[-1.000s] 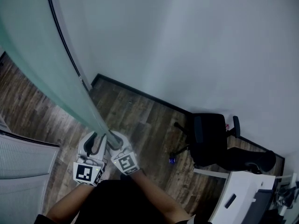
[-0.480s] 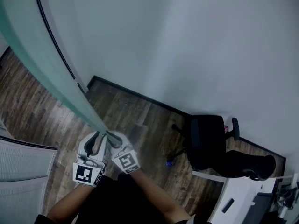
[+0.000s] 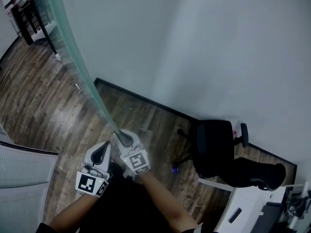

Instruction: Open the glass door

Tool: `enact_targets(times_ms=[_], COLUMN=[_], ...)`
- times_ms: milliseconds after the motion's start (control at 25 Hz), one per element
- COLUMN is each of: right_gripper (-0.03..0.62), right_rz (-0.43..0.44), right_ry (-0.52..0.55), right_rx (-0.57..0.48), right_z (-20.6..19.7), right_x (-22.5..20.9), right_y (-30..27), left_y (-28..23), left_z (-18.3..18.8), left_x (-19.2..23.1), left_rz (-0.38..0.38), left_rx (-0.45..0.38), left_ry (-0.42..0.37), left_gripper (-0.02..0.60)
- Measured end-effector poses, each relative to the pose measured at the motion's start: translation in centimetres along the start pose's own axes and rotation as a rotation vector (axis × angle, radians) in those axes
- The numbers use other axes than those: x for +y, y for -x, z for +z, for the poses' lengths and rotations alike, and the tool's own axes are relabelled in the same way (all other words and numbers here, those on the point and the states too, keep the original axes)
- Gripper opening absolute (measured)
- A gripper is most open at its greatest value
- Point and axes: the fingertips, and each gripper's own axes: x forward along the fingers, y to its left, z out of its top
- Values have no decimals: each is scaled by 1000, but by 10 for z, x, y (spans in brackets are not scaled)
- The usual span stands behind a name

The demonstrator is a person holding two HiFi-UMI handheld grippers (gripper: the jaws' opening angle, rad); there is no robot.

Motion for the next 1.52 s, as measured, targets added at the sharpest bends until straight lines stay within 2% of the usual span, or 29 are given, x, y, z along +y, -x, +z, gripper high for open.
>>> enact_targets(times_ms=[560,960,1320,1520], right_gripper=[52,58,60,63], right_rz=[-40,-45,-8,-22], right_ry=[47,48,70,41], right_rx=[24,49,86,84], right_z=[-1,-2,-4,-5], right_x=[-50,-88,-122,-143], right_y=[4,5,3,1], left_y=[-36,-83,-113,-136], left_z=[-17,-16,-20,-16], left_x=[2,1,15,19], left_rz=[-23,-61,-36,-54], left_rx=[66,56,62,33], left_ry=[52,49,111,91], left_gripper=[0,0,0,0])
